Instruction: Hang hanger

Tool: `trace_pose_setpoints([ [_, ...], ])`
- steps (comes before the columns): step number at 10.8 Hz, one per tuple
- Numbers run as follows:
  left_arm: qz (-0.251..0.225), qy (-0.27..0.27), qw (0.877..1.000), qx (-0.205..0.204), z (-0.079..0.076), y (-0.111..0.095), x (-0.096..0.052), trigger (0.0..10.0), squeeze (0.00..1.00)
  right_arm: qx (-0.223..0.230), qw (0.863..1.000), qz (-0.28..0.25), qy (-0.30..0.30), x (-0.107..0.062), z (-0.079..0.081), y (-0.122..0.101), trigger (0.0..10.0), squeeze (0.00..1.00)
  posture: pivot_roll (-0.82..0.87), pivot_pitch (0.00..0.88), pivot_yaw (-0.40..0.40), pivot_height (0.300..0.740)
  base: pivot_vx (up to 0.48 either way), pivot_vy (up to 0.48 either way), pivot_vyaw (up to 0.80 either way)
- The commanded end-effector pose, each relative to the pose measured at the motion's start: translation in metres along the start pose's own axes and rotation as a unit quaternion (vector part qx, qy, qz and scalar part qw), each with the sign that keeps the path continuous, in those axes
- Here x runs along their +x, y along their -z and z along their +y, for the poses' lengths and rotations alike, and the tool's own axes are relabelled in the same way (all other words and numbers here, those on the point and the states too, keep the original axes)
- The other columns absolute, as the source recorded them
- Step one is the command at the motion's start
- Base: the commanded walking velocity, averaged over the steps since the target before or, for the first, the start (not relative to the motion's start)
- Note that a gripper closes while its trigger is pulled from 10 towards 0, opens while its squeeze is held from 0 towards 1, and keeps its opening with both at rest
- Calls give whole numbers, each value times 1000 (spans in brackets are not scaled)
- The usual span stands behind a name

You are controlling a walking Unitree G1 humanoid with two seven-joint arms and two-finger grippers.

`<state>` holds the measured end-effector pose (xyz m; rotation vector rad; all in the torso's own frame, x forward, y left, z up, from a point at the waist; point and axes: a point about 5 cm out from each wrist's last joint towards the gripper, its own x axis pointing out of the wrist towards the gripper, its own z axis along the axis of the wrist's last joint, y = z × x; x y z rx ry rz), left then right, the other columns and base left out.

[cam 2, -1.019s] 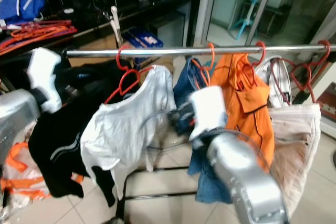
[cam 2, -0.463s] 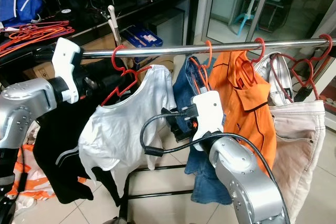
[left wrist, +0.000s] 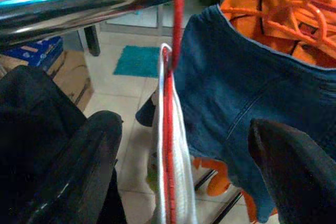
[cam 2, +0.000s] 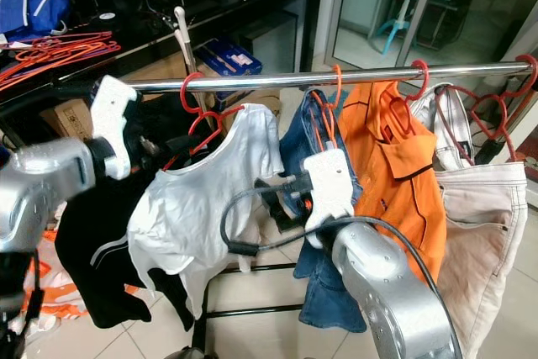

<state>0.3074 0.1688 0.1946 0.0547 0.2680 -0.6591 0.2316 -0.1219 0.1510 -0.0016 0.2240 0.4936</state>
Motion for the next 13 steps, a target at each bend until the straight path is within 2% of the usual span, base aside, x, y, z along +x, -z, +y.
trace_pose_setpoints([
  [1,-7,-10,1000,-3,2,-3,-5,10000,0,-5,1000,-10,-6,-1,2,-5,10000,0,-118,0,87,740,0,0,0],
  [2,-3,-16,1000,7,2,-1,-9,10000,0,-11,1000,-19,-10,-1,1,-7,10000,0,-119,0,88,740,0,0,0],
  [3,-66,-32,994,83,-3,-14,-21,10000,0,-2,999,-52,-15,-3,0,-14,10000,0,-103,0,83,740,0,0,0],
  [4,-85,-55,989,109,-8,-13,-25,10000,0,11,997,-75,-11,-4,-2,-17,10000,0,-102,0,80,740,0,0,0],
  [5,-104,-91,983,120,-15,-8,-26,10000,0,30,995,-97,12,-4,-6,-19,10000,0,-96,0,72,740,0,0,0],
  [7,-120,-112,978,128,-28,-5,-19,10000,0,52,990,-125,32,-1,-11,-25,10000,0,-82,0,62,740,0,0,0],
  [9,-123,-146,975,116,-28,0,-20,10000,0,19,995,-92,32,3,-8,-14,10000,0,-73,0,55,740,0,0,0],
  [10,-130,-148,976,96,-28,1,-20,10000,0,24,995,-98,20,3,-5,-13,10000,0,-67,0,46,740,0,0,0],
  [11,-128,-124,979,97,-29,-3,-15,10000,0,29,995,-100,5,9,0,-15,10000,0,-60,0,43,740,0,0,0],
  [12,-131,-95,979,125,-29,-8,-17,10000,0,28,993,-115,-11,13,3,-19,10000,0,-56,0,34,740,0,0,0],
  [13,-127,-80,980,130,-27,-8,-17,10000,0,27,993,-113,-11,14,3,-18,10000,0,-52,0,29,740,0,0,0],
])
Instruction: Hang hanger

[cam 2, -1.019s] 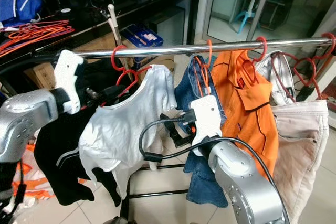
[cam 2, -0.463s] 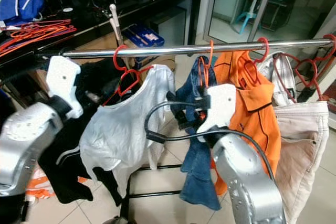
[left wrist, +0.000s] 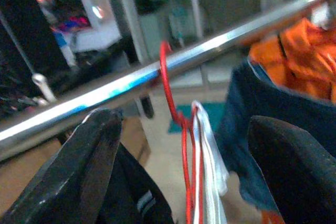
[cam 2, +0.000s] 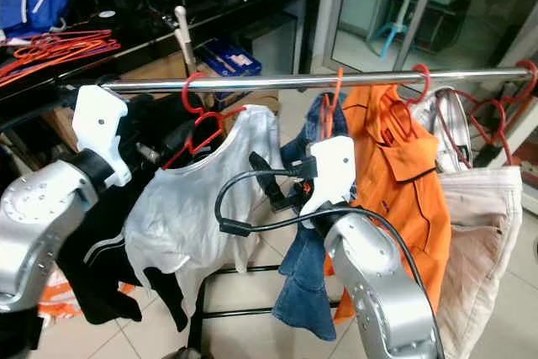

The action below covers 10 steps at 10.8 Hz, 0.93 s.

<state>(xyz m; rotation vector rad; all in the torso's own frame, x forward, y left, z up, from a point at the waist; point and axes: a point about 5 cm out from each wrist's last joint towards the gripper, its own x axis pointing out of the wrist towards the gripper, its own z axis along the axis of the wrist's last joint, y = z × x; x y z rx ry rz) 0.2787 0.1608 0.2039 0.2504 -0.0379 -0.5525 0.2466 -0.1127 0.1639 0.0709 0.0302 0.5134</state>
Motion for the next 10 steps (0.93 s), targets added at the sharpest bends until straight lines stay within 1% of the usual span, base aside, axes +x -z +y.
trace_pose_setpoints([
  [1,7,18,1000,0,5,0,-1,10000,518,-21,1000,5,-11,2,0,0,10000,0,-52,0,28,740,0,0,0],
  [2,8,44,999,-10,12,0,-6,10000,1000,-33,999,4,-26,3,-1,-2,10000,0,-50,0,13,740,0,0,0],
  [3,2,65,997,-34,15,-4,-8,10000,1000,-33,999,3,-33,6,-3,-5,10000,0,-51,0,12,740,0,0,0],
  [4,9,94,995,-44,19,-8,-14,10000,1000,-49,996,2,-70,8,2,-8,10000,1000,-47,0,6,740,0,0,0],
  [5,18,102,994,-46,27,-10,-23,10000,1000,-46,994,-3,-97,6,7,-10,10000,1000,-41,0,1,740,0,0,0],
  [6,21,99,993,-66,39,-12,-30,10000,1000,-45,994,3,-100,5,7,-7,10000,1000,-36,0,4,740,0,0,0],
  [7,55,104,993,-24,44,-8,-33,10000,1000,-51,994,10,-100,3,6,-4,10000,1000,-33,0,8,740,0,0,0],
  [8,65,111,991,-24,45,-6,-32,10000,1000,-48,994,9,-100,2,5,-3,10000,1000,-35,0,14,740,0,0,0],
  [9,61,119,990,-41,45,-7,-31,10000,1000,-46,993,10,-109,-1,5,-2,10000,1000,-36,0,17,740,0,0,0],
  [10,58,113,990,-54,47,-7,-28,10000,1000,-47,992,13,-113,-3,6,-2,10000,1000,-38,0,19,740,0,0,0],
])
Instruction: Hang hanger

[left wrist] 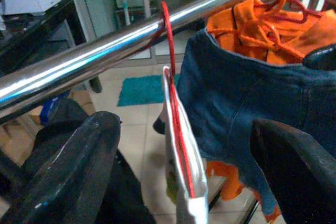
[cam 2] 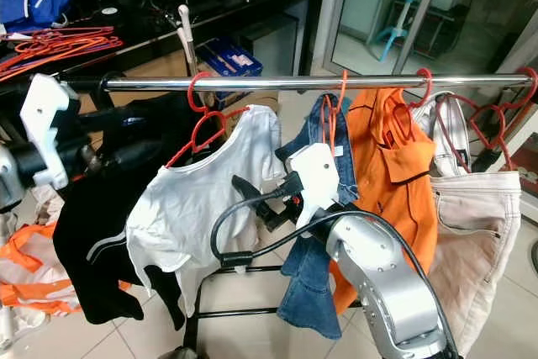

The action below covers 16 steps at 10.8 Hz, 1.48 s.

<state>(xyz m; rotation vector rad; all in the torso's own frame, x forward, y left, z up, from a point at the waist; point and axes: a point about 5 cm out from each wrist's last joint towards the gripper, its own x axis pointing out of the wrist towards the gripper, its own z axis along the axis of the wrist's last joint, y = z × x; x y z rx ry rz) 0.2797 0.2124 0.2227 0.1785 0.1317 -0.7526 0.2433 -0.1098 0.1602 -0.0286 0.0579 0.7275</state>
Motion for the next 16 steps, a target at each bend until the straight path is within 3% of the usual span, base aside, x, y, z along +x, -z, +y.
trace_pose_setpoints([
  [1,9,-27,999,-18,7,3,3,10000,1000,-5,1000,-8,-6,-2,2,-4,10000,1000,-39,0,17,740,0,0,0],
  [2,19,-42,998,-34,9,7,10,10000,843,-5,1000,0,-6,-1,2,-2,10000,0,-39,0,13,740,0,0,0],
  [3,14,-30,999,-37,3,6,17,10000,0,-8,1000,6,-6,0,3,-1,10000,0,-40,0,10,740,0,0,0],
  [7,-1,-25,997,-68,2,0,28,10000,0,-6,1000,13,0,-2,2,0,10000,0,-43,0,25,740,0,0,0],
  [11,54,-79,993,-75,6,10,65,10000,0,-9,1000,13,1,-4,5,1,10000,0,-67,0,51,740,0,0,0],
  [16,73,-61,992,-80,-4,12,86,10000,0,-7,1000,18,-4,-5,6,0,10000,0,-80,0,61,740,0,0,0],
])
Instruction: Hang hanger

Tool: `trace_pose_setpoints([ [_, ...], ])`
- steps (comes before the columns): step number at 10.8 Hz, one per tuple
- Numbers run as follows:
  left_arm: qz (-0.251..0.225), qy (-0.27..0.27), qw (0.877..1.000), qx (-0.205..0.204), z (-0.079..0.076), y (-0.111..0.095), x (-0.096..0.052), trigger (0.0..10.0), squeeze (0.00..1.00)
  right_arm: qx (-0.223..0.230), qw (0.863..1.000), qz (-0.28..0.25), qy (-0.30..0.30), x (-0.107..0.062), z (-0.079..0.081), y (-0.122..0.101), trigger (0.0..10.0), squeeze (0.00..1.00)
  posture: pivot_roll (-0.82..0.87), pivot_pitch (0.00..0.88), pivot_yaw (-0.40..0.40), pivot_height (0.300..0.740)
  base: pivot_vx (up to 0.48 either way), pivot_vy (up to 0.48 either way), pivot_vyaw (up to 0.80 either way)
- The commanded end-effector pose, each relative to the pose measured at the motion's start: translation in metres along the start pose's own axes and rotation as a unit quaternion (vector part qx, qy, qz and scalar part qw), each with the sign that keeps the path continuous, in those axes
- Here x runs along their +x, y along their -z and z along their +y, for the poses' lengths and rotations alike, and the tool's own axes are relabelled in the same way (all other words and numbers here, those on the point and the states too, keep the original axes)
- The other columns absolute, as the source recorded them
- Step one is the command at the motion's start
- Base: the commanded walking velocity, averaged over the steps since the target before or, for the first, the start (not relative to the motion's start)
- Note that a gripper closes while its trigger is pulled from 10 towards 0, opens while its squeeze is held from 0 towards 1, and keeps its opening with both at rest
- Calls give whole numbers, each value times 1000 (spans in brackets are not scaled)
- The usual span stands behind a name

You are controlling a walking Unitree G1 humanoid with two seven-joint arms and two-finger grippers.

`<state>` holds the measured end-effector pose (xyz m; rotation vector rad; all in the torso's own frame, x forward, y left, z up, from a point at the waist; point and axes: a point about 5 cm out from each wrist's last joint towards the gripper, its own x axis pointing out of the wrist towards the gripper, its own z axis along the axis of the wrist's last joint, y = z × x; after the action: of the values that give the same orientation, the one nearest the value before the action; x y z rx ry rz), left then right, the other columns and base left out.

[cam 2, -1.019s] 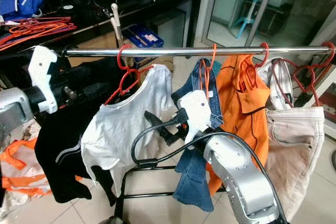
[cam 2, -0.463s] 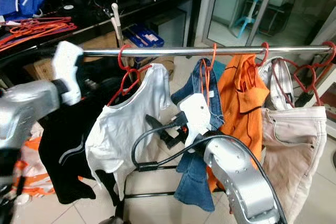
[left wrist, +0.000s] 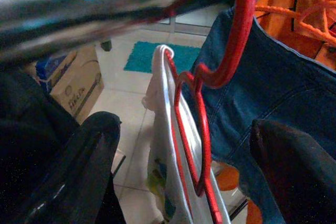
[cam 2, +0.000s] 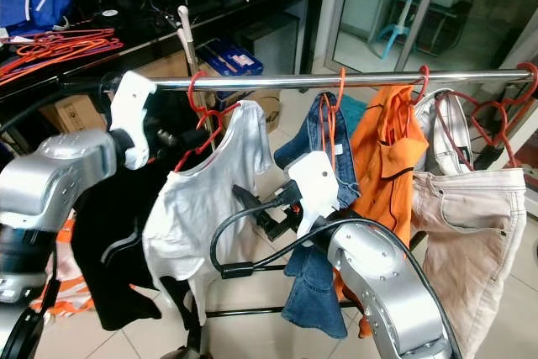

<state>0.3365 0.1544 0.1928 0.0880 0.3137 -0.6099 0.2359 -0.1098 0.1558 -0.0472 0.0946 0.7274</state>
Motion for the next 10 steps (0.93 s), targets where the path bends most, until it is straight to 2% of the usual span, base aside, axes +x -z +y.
trace_pose_setpoints([
  [1,15,-12,1000,10,2,2,2,10000,0,-6,1000,-2,-4,0,0,-5,10000,0,-76,0,59,740,0,0,0],
  [3,38,-53,997,31,13,8,0,10000,0,-7,1000,0,-8,2,1,-4,10000,0,-65,0,54,740,0,0,0],
  [6,23,-72,996,39,24,0,-12,10000,0,-8,1000,0,-12,3,2,-3,10000,0,-54,0,51,740,0,0,0],
  [8,-5,-43,998,43,17,-13,-15,10000,0,-9,1000,-1,-11,4,1,-5,10000,0,-52,0,48,740,0,0,0],
  [10,-19,18,999,39,2,-11,-11,10000,0,-11,1000,1,-10,4,0,-4,10000,0,-65,0,48,740,0,0,0],
])
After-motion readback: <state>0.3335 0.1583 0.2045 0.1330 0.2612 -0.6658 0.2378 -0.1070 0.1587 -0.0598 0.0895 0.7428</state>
